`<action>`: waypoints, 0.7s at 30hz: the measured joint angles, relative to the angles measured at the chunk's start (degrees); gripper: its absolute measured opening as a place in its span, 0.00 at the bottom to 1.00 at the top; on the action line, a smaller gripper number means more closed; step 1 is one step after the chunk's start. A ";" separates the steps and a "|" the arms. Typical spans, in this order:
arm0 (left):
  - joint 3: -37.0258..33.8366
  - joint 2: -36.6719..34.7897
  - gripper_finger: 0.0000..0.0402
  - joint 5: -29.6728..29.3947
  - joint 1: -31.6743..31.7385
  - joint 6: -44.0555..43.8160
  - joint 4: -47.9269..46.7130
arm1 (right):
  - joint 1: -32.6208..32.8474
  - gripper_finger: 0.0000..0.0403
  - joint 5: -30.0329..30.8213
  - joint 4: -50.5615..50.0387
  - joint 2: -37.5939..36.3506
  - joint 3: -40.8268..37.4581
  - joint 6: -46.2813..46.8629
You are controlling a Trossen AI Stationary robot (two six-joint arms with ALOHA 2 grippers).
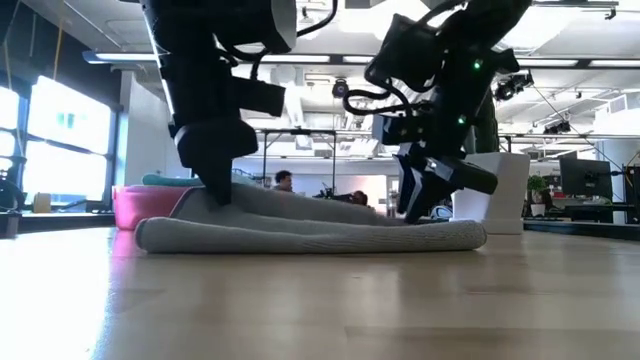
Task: Fold microfiber towels
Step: Fold the gray towel on the table
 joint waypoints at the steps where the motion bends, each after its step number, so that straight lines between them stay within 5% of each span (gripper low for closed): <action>1: 0.00 0.00 0.17 0.59 -0.01 -0.04 -0.49 | 0.16 0.31 1.09 -0.44 -0.04 0.28 1.12; 6: 0.00 0.00 0.29 5.70 -0.09 -1.57 -4.88 | 0.86 0.40 4.14 -4.23 -0.12 3.98 3.69; 12: 0.00 0.00 0.34 8.39 -0.19 -3.05 -6.17 | 1.16 0.41 -5.67 -6.53 -0.18 5.87 12.77; 17: 0.00 0.00 0.32 5.90 -2.44 11.02 -6.00 | 1.53 0.41 -15.37 -6.78 -1.54 2.52 21.35; 21: 0.00 0.00 0.30 4.79 -4.66 22.41 -5.68 | 1.71 0.41 -14.02 -6.49 -6.32 -1.28 26.87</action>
